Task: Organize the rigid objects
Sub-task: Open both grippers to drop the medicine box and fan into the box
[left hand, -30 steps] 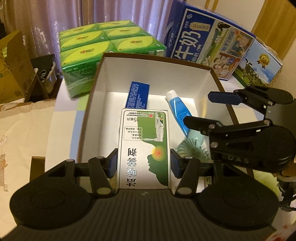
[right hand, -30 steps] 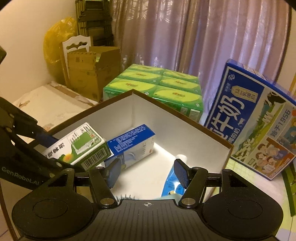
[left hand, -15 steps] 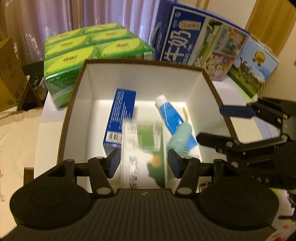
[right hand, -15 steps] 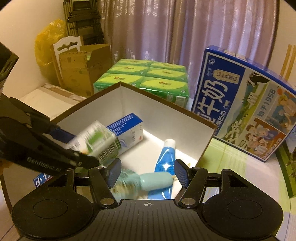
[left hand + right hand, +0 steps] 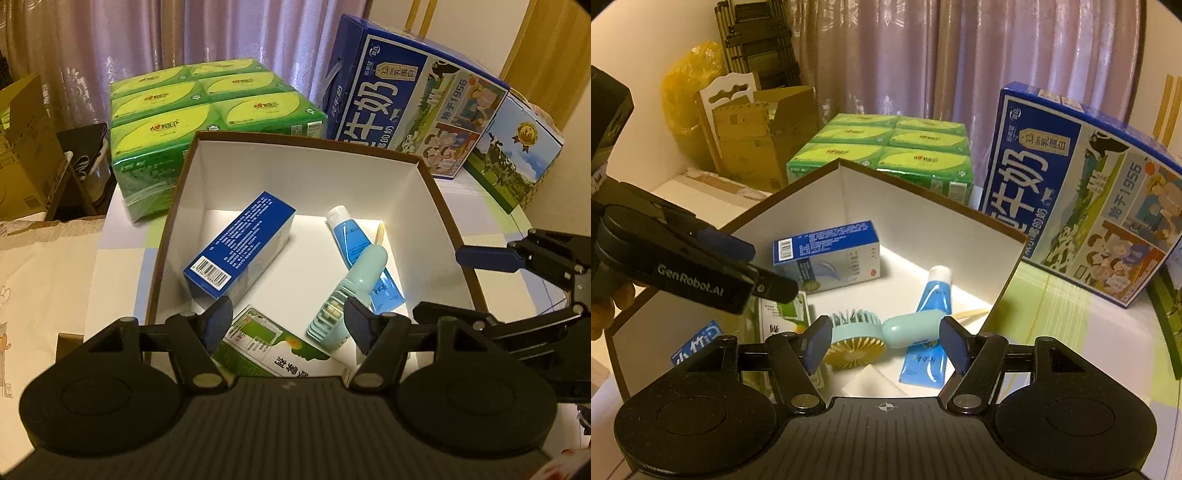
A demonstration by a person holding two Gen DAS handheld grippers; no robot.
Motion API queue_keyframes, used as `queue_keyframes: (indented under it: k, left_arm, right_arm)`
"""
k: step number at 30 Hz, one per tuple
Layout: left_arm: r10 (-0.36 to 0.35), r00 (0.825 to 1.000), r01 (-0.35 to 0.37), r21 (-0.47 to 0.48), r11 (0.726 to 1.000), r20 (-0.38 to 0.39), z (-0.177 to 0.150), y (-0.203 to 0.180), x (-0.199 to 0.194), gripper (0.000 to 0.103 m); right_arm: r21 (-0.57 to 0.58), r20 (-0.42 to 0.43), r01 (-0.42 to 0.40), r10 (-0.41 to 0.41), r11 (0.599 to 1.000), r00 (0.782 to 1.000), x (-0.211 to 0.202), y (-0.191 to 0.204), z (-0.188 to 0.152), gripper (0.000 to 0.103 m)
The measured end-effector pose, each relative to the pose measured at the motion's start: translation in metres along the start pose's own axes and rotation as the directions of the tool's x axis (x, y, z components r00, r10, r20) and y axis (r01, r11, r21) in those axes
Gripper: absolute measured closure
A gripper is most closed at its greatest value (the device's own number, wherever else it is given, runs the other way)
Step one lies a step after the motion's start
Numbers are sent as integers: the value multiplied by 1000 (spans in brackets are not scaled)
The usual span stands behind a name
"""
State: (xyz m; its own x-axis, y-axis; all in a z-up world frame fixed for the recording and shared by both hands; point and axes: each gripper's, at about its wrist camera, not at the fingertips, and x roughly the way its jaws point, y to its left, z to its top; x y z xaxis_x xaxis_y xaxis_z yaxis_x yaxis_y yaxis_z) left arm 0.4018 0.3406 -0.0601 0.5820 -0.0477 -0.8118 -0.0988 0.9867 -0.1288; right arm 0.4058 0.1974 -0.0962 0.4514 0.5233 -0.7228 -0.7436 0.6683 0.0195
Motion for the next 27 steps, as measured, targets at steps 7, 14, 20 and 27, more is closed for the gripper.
queue_keyframes:
  k: [7,14,20,27]
  left_arm:
    - [-3,1000,3,1,1000,16,-4,-1,-11,40]
    - [-3,998,2,14,1000,58,-9,-7,-32,40]
    - [7,992,-15,56,998,128,-23,-14,-61,39]
    - [13,976,-30,75,997,217,-48,-23,-101,32]
  right_arm:
    - [9,3,9,-9,1000,1000,-5,2,-1,41]
    - [27,20,-1,0,1000,1000,-24,8,-5,41]
    - [90,32,10,-12,996,999,-49,17,-16,40]
    - [174,60,35,-46,984,997,-88,30,-38,40]
